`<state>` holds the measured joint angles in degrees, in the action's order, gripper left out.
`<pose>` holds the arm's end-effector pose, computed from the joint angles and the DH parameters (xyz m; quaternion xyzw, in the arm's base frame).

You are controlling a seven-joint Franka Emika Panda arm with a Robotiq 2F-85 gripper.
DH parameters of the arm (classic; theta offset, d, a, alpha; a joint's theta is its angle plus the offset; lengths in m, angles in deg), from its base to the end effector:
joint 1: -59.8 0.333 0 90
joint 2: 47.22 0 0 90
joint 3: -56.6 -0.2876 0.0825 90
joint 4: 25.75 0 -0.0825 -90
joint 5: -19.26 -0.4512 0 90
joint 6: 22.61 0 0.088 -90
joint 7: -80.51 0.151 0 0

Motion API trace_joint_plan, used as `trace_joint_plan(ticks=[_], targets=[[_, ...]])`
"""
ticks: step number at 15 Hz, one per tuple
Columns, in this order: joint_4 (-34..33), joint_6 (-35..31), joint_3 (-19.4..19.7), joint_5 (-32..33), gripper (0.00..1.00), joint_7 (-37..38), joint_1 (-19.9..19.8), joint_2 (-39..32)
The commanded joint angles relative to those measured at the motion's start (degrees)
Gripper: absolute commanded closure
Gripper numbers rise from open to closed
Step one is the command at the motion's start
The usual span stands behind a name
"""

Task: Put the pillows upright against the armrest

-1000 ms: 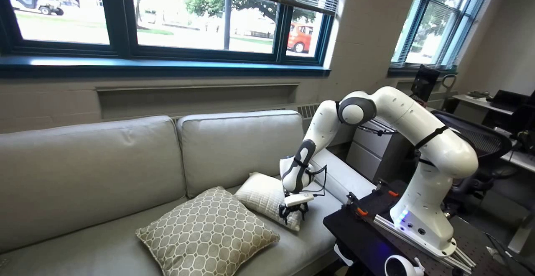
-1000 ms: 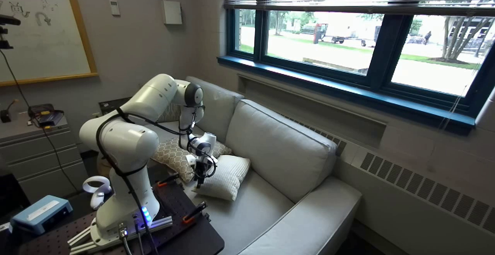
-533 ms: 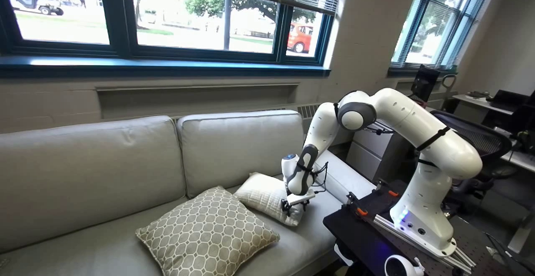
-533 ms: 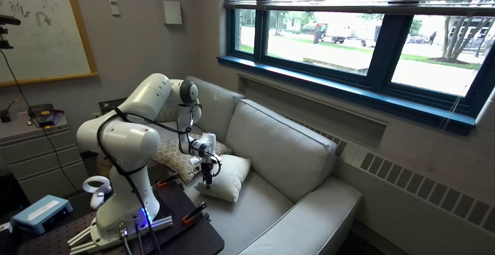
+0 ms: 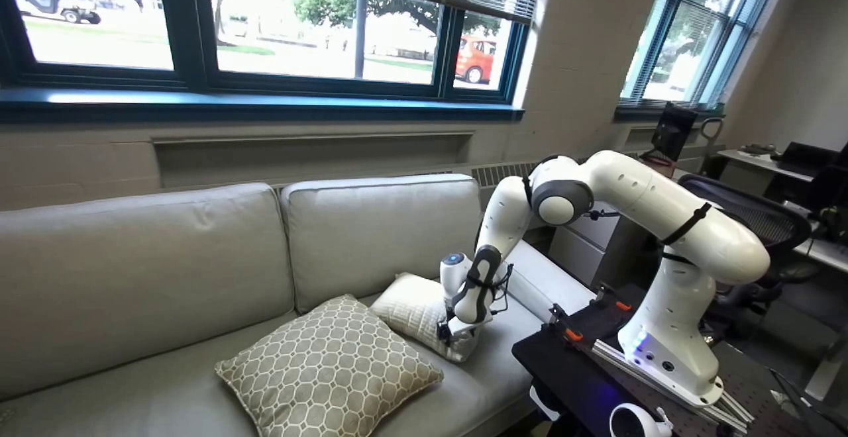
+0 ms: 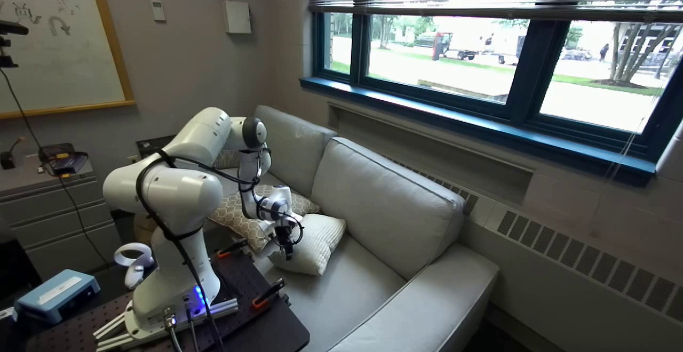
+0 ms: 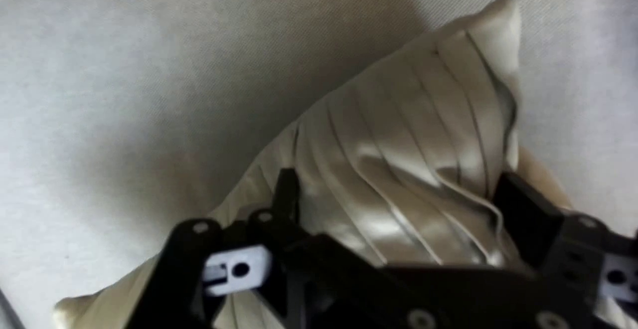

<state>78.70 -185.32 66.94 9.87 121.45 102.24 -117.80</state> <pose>0.4369 0.2172 -0.2459 0.9873 -0.1058 -0.0307 0.1147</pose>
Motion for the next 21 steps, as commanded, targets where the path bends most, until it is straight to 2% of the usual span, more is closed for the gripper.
trace_joint_plan(ticks=[1,9,10,12,13,14,17,21], targets=[[-5.8,1.2,0.9,1.5,0.27,1.9,3.1,-4.4],[-5.1,1.2,6.6,1.5,0.84,3.2,7.3,-4.0],[-4.5,1.0,6.9,1.4,0.87,3.4,7.4,-3.4],[-2.4,0.1,6.7,0.8,0.91,3.5,6.6,-1.1],[-1.5,-0.4,6.5,0.6,0.87,3.6,6.1,0.0],[0.3,-1.3,6.2,0.2,0.9,3.6,5.6,1.9],[8.2,-6.3,4.6,-1.4,0.88,2.2,2.7,9.6],[19.2,-13.2,-4.7,-3.2,0.88,-5.6,-10.0,22.3]])
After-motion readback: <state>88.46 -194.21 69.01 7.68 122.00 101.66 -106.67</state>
